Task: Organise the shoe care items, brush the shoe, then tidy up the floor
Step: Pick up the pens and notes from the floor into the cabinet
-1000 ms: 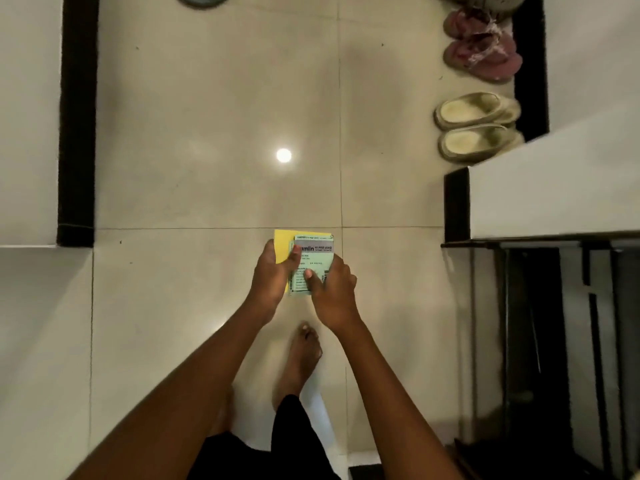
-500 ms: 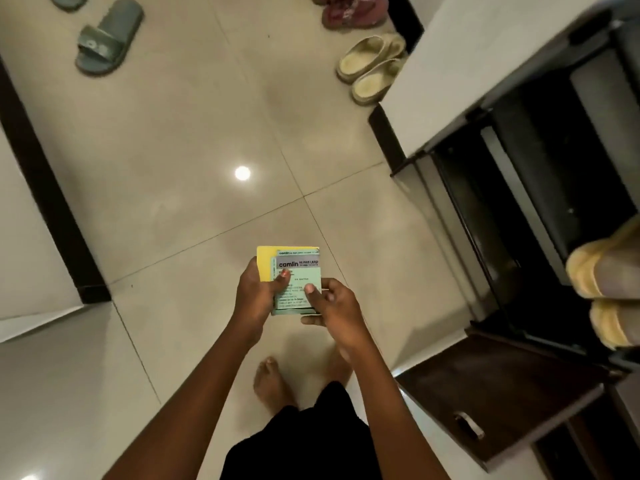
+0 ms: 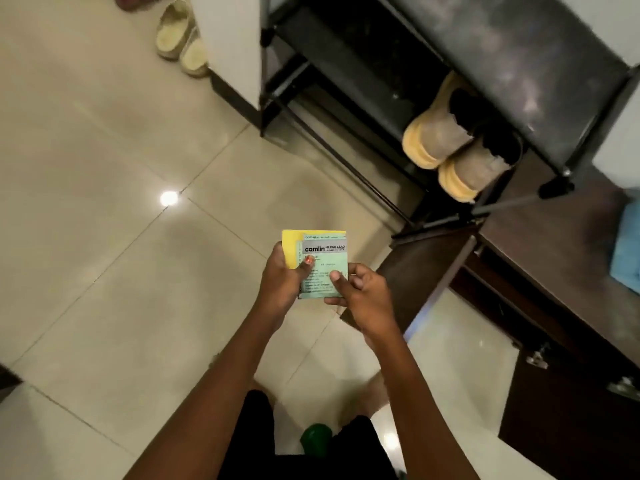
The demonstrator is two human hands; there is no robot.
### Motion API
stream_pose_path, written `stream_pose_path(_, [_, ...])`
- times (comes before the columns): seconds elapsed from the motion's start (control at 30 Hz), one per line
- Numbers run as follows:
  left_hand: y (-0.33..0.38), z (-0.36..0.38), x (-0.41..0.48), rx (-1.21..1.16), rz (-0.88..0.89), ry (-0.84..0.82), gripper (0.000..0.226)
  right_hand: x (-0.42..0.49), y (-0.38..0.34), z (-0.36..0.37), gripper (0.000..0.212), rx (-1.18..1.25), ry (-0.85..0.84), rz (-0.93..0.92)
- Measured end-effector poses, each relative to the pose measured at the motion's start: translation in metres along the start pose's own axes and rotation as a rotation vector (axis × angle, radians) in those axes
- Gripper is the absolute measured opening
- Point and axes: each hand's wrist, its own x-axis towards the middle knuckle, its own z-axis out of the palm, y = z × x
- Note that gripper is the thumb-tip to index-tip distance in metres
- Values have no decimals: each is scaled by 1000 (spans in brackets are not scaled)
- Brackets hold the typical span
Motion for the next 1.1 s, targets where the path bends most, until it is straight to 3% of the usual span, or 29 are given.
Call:
stream_pose_path(0.23, [-4, 147, -26, 211, 53, -143, 17, -21, 9, -145, 13, 211, 100, 39])
stream_pose_path(0.57, [-73, 340, -67, 340, -48, -288, 16, -54, 70, -344, 37, 522, 106, 123])
stream_pose_path(0.83, [-132, 405, -38, 459, -166, -390, 15, -31, 129, -382, 20, 713, 330, 227])
stream_pose_path(1.1, [-173, 420, 13, 526, -103, -340, 33, 32, 166, -386, 15, 800, 385, 230])
